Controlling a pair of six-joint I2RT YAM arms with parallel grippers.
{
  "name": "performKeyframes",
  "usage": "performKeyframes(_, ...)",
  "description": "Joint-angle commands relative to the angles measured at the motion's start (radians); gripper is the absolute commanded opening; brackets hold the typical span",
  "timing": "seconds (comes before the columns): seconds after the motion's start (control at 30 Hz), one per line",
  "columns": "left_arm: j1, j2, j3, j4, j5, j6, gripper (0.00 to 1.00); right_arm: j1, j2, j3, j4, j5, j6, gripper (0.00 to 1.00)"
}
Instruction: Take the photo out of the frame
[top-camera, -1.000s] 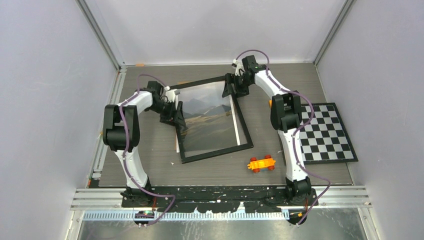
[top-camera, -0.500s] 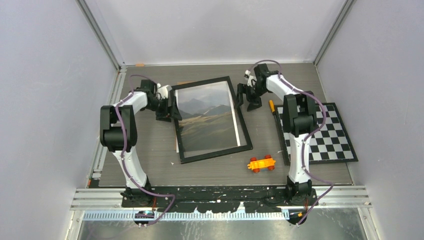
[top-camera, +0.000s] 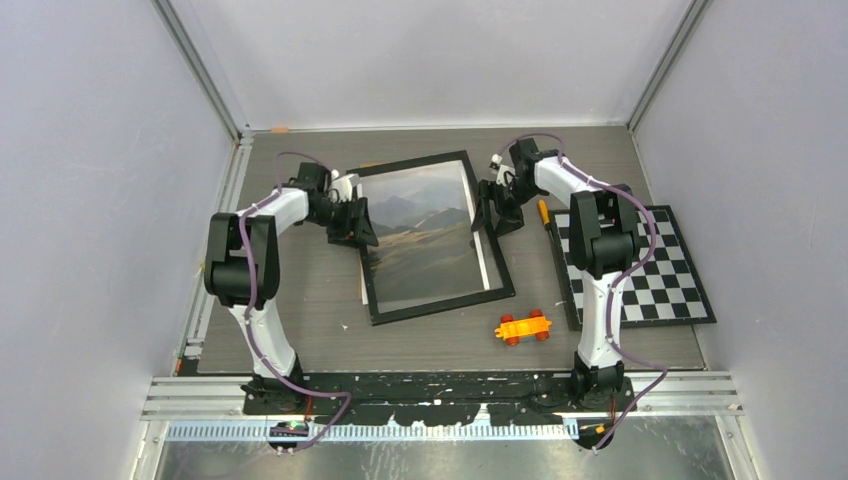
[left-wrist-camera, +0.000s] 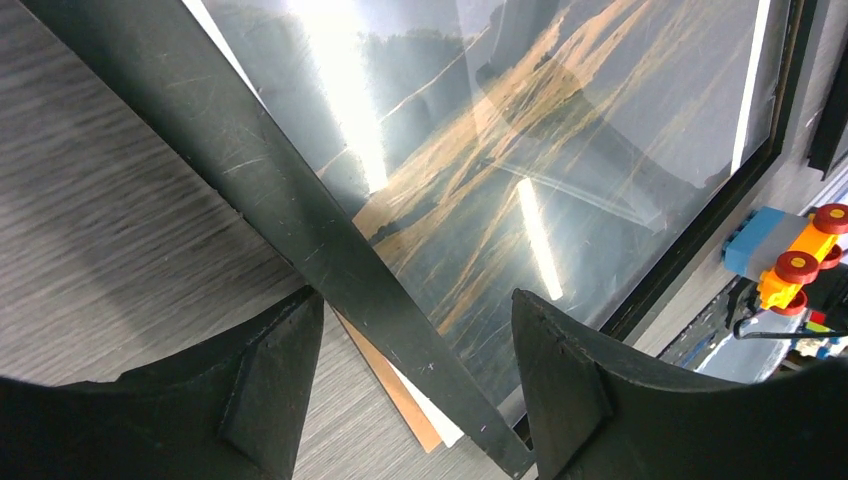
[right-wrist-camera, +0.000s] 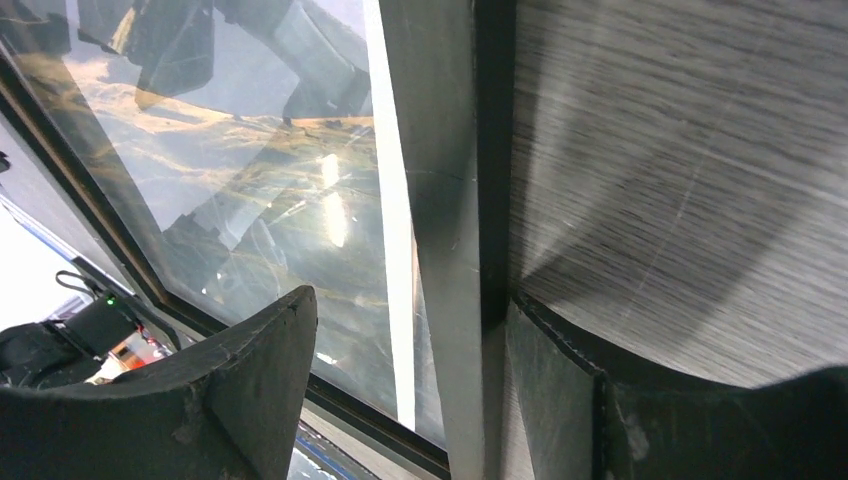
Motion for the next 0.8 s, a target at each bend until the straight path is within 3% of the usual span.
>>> performKeyframes(0.0,-0.029,0.034,0.093,0.059,0.037,-0.026,0.69,-0.004,-0.006,0.008,-0.023,0.049,-0.007,0.73)
performKeyframes(0.37,-0.087,0.117,0.187,0.087,0.04,-0.061,0.69,-0.029,-0.027,0.006,-0.016,0.176,0.003,0.69)
performKeyframes(0.77,-0.108,0.107,0.188,0.1,0.058,-0.099,0.73,-0.056,-0.057,0.048,-0.029,0.223,-0.042,0.77)
